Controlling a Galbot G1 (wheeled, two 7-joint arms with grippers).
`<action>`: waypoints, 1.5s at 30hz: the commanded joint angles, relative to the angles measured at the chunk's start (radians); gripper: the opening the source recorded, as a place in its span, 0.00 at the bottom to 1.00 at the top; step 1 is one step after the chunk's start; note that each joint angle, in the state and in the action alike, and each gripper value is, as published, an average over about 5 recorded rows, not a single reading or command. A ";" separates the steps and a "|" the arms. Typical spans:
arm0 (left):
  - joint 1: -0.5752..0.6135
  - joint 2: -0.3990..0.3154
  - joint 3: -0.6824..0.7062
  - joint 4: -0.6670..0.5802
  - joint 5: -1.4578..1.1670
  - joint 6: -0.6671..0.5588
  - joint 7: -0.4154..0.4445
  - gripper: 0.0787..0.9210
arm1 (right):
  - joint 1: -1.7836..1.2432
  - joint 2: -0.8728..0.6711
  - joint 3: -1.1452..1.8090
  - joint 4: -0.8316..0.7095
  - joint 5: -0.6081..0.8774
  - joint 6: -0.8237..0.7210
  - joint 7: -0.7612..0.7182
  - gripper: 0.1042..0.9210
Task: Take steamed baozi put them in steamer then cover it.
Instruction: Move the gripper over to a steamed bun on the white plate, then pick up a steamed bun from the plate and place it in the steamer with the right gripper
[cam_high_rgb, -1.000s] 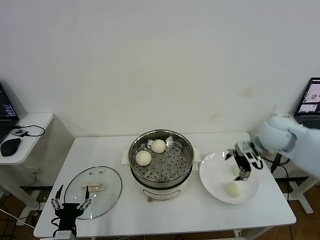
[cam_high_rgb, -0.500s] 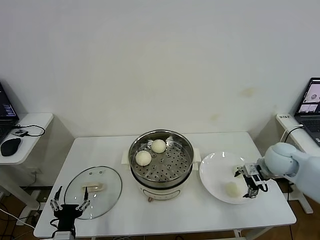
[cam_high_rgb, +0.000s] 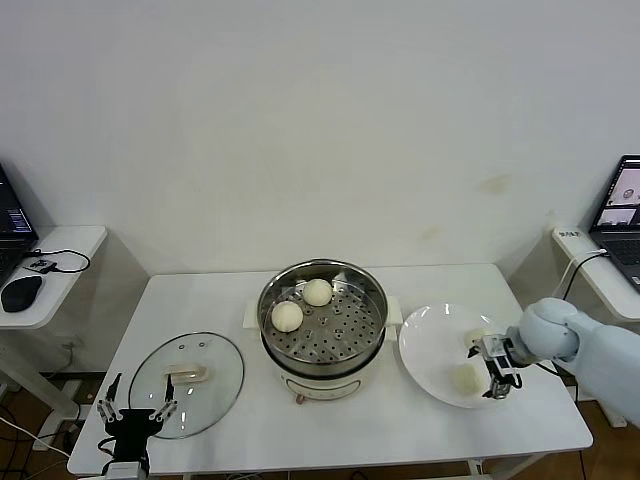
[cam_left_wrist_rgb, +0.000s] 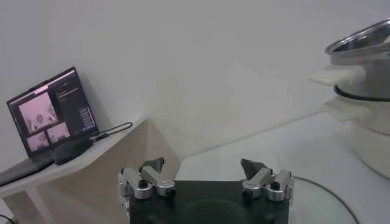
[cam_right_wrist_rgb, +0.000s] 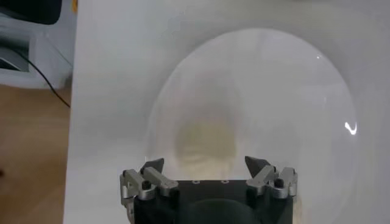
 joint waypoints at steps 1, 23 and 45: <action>0.000 0.002 -0.001 0.001 0.001 0.000 0.000 0.88 | -0.034 0.051 0.026 -0.066 -0.013 -0.001 0.005 0.88; -0.001 0.001 -0.002 -0.006 -0.001 -0.001 0.000 0.88 | 0.186 0.045 -0.094 -0.039 0.083 -0.024 -0.063 0.68; -0.003 0.013 -0.001 -0.020 -0.017 -0.003 -0.001 0.88 | 0.952 0.295 -0.495 -0.002 0.436 -0.076 -0.068 0.68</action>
